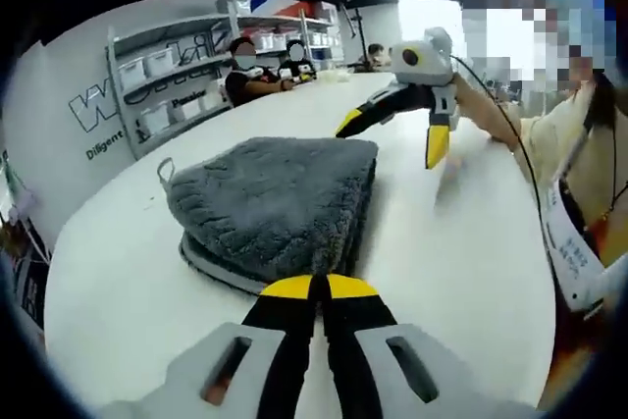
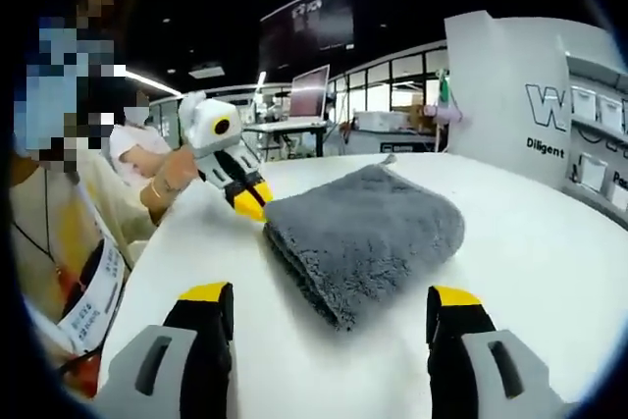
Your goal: Fold the towel on the table until its edges align and the towel forms a compact rectangular stack.
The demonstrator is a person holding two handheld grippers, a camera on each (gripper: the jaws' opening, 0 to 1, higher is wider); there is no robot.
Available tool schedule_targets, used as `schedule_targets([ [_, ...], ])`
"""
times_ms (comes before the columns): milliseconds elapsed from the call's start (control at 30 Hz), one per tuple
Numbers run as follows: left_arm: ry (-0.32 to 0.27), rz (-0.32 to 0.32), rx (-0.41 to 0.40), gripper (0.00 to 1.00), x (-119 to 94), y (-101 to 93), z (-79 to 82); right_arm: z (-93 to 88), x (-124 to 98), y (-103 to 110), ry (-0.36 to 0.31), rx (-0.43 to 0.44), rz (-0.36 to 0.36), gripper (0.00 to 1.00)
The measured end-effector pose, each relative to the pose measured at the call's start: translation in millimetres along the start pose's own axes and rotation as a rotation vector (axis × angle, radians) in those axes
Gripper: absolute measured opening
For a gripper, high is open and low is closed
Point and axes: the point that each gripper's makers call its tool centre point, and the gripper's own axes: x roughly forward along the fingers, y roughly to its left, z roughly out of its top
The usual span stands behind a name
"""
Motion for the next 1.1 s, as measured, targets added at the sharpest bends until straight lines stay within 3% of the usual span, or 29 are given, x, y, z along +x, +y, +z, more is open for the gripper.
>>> schedule_targets([
  [100, -0.032, -0.011, 0.019, 0.03, -14, -2.3, 12.9, -1.2, 1, 1, 0.004, 0.004, 0.006, 0.82],
  [233, -0.145, -0.063, 0.011, 0.08, -31, -8.2, 41.6, -0.7, 1, 2, 0.002, 0.005, 0.008, 0.82],
  [333, -0.209, -0.025, 0.019, 0.14, -37, 5.8, 59.4, 0.3, 1, 3, -0.001, 0.002, 0.008, 0.82],
  [467, -0.239, 0.001, 0.052, 0.26, -29, 26.7, 72.5, 0.9, 1, 3, -0.003, 0.003, 0.008, 0.82],
  [533, -0.257, -0.074, 0.107, 0.30, -19, 28.9, 79.3, 0.5, 1, 4, -0.003, 0.002, 0.008, 0.82],
  [633, -0.294, -0.170, 0.069, 0.34, -8, 32.6, 84.3, 1.6, 0, 4, -0.006, 0.000, 0.008, 0.82],
  [667, -0.314, -0.248, 0.065, 0.35, -2, 32.1, 85.3, 1.9, 0, 4, -0.006, -0.002, 0.009, 0.82],
  [767, -0.320, -0.358, 0.119, 0.42, 7, 27.0, 79.6, 2.1, 0, 4, -0.005, -0.007, 0.009, 0.81],
  [933, -0.289, -0.361, 0.101, 0.54, 22, 34.3, 72.8, 1.1, 0, 1, -0.001, -0.006, 0.005, 0.81],
  [1000, -0.267, -0.355, 0.082, 0.57, 32, 52.3, 70.1, -0.1, 1, 0, 0.003, -0.002, 0.004, 0.81],
  [1100, -0.229, -0.357, 0.084, 0.64, 47, 43.9, 53.7, -0.9, 1, 0, 0.006, 0.002, 0.007, 0.81],
])
